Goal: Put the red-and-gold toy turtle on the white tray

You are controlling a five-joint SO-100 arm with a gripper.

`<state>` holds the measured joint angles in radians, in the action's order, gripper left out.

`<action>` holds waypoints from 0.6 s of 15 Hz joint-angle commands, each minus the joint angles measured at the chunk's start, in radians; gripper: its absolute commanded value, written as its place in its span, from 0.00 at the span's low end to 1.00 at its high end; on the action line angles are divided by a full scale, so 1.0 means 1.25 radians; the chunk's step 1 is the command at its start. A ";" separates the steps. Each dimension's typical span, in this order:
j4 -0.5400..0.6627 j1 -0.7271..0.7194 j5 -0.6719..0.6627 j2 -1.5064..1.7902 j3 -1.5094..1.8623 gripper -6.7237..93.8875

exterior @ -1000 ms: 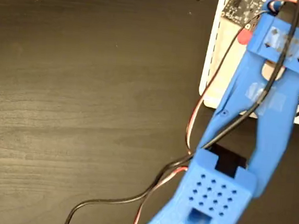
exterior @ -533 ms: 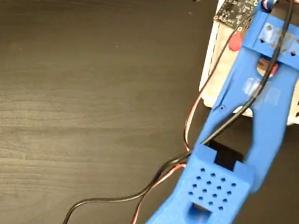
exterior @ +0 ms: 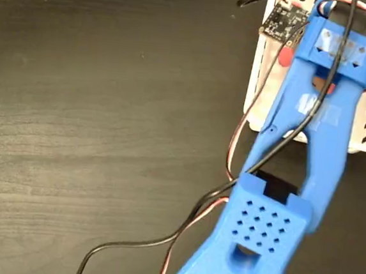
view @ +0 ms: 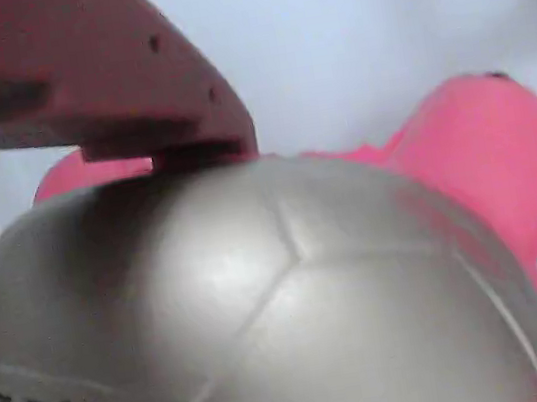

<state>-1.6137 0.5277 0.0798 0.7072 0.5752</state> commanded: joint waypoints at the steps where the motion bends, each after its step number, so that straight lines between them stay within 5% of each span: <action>1: 0.005 0.000 0.004 0.033 -0.004 0.65; 9: 0.018 0.012 0.011 0.107 0.017 0.66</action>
<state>-1.6076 0.5277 0.0813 0.6903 0.5967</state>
